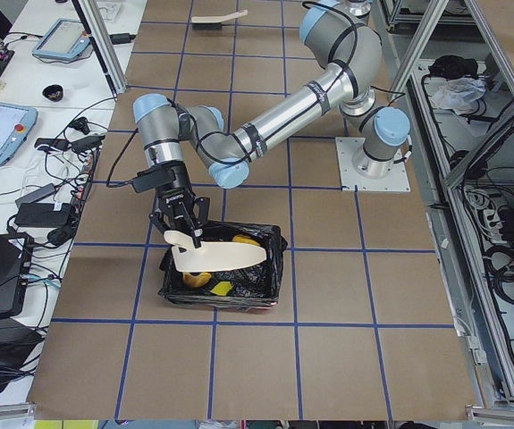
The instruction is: Sweep and dump trash into bin
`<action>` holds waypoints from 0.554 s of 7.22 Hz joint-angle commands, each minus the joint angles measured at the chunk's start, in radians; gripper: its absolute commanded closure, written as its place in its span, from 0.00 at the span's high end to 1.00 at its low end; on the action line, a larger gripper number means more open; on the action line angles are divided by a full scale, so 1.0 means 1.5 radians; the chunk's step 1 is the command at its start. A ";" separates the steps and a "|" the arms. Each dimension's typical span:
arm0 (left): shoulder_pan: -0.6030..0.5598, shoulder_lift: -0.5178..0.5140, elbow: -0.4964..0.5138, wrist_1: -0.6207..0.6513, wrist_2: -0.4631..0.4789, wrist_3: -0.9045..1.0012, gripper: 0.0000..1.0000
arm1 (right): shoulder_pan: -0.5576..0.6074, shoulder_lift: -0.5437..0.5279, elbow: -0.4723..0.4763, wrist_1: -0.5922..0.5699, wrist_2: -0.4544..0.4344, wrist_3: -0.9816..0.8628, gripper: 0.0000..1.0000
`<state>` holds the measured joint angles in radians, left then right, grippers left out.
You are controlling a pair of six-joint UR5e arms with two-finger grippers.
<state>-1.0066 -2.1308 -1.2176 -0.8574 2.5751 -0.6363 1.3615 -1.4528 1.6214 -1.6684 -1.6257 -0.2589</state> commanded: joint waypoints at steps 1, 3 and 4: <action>0.001 0.005 0.069 -0.034 -0.105 0.045 0.00 | 0.020 -0.029 -0.001 0.019 0.022 0.022 1.00; 0.006 0.010 0.139 -0.165 -0.207 0.028 0.00 | 0.065 -0.072 -0.001 0.040 0.021 0.049 1.00; 0.006 0.012 0.171 -0.228 -0.229 0.011 0.00 | 0.088 -0.082 -0.002 0.039 0.023 0.050 1.00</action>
<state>-0.9983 -2.1149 -1.0243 -1.0839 2.2881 -0.5956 1.4503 -1.5494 1.6195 -1.6133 -1.5933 -0.1922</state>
